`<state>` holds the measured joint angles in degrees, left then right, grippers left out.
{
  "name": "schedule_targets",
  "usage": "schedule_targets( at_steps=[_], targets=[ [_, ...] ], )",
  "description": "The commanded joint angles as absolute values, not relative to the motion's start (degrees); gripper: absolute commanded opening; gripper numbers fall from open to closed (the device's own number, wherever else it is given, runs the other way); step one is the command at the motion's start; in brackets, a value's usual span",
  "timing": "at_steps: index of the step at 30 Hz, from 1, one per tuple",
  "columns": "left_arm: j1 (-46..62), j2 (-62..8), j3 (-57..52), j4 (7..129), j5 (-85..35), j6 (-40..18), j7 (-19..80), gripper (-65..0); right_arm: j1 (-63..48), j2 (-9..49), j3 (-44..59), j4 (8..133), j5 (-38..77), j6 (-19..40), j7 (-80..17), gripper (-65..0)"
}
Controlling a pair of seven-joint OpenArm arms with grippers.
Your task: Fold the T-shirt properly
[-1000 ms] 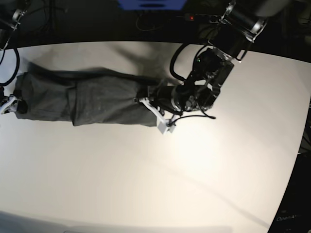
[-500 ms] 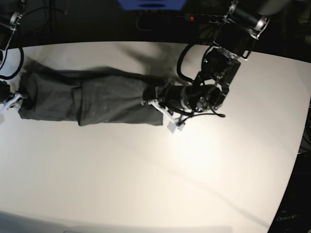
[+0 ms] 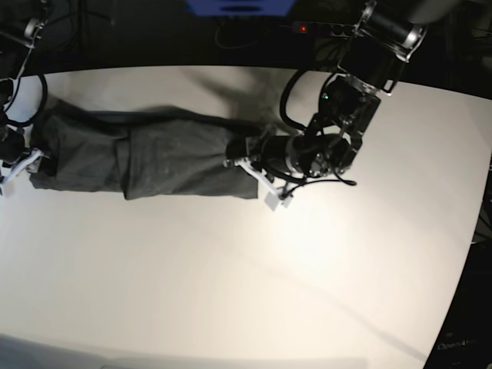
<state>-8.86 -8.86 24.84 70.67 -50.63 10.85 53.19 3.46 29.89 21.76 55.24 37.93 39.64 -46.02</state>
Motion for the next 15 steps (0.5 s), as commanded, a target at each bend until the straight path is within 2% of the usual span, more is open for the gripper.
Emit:
schedule_targets(
  at_steps=[1, 7, 15],
  targets=[
    [-6.7, -11.4, 25.0, 68.8, -37.2, 18.0, 55.8, -63.1, 3.6, 30.3, 21.6, 55.5, 36.9, 40.0, -48.7, -36.1],
    [-6.7, -11.3, 25.0, 68.8, -37.2, 18.0, 55.5, -63.1, 3.3, 28.9, 21.6, 55.4, 36.9, 40.0, -48.9, -40.8],
    [-6.7, -11.2, 25.0, 68.8, -37.2, 18.0, 55.4, -63.1, 2.5, 29.2, 21.4, 55.9, 36.9, 40.0, -48.8, -64.6]
  ],
)
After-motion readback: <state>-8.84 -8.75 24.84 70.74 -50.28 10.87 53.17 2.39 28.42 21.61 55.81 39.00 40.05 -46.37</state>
